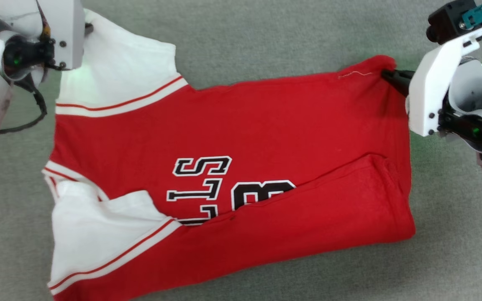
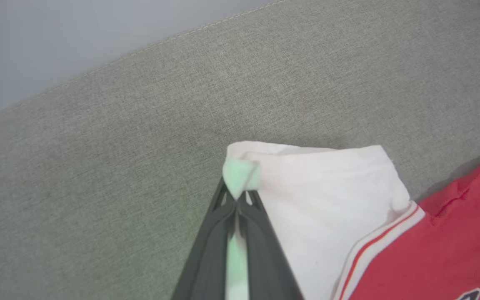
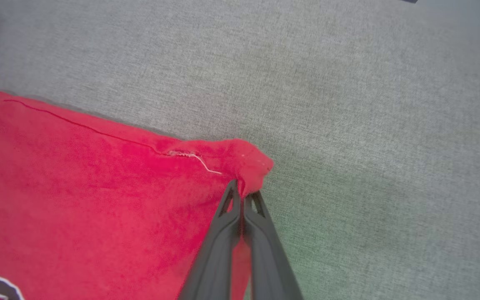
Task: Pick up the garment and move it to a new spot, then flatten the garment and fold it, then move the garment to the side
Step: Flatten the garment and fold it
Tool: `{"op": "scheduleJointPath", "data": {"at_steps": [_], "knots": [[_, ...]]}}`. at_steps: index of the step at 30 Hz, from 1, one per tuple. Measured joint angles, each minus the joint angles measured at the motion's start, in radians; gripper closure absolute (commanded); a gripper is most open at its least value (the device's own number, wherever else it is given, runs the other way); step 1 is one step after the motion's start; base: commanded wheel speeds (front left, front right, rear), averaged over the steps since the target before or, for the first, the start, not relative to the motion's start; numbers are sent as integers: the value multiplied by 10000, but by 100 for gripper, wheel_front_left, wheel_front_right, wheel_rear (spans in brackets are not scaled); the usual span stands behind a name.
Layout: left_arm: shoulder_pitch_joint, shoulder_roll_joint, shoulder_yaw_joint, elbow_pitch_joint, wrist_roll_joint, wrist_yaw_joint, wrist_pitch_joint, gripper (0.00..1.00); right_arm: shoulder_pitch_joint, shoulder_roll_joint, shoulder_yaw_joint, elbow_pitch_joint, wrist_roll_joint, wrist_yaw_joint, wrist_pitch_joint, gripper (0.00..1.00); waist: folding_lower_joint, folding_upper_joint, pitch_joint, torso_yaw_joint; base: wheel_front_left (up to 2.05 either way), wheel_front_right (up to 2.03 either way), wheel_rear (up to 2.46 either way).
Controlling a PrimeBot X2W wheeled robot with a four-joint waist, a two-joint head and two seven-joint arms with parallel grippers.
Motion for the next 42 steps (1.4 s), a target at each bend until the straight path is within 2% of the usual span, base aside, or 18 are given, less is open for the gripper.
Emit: {"op": "scheduleJointPath", "data": {"at_steps": [7,14,19,26,31,36,42], "knots": [[214,92,-165,-596,-69,-121,0,100,413,-777,324,-445,364,0,-119,100,0,0,-633,454,0,0,0],[748,679,-316,-1854,-119,-27,263,100,1175,-1553,366,-1164,685,0,25,100,0,0,-1355,960,0,0,0],[1512,1381,-410,-3241,-311,600,633,100,2030,-2088,433,-1992,1078,-2,451,100,0,0,-1869,1324,0,0,0],[3078,2468,-598,-5672,-890,1889,1122,100,3363,-2771,222,-3135,1559,-2,957,100,0,0,-2468,1789,0,0,0],[4163,3028,-740,-7179,-1264,2738,1118,100,4342,-2913,-42,-3664,1747,0,1262,100,0,0,-2783,2027,0,0,0],[5052,3193,-884,-7915,-1576,3181,917,100,5121,-2991,-251,-4061,1783,-2,1446,100,0,0,-2964,2137,0,0,0],[5878,3124,-1091,-7986,-1973,3340,708,100,5876,-2947,-376,-4358,1889,-2,1772,100,0,0,-3101,2066,0,0,0]]}}
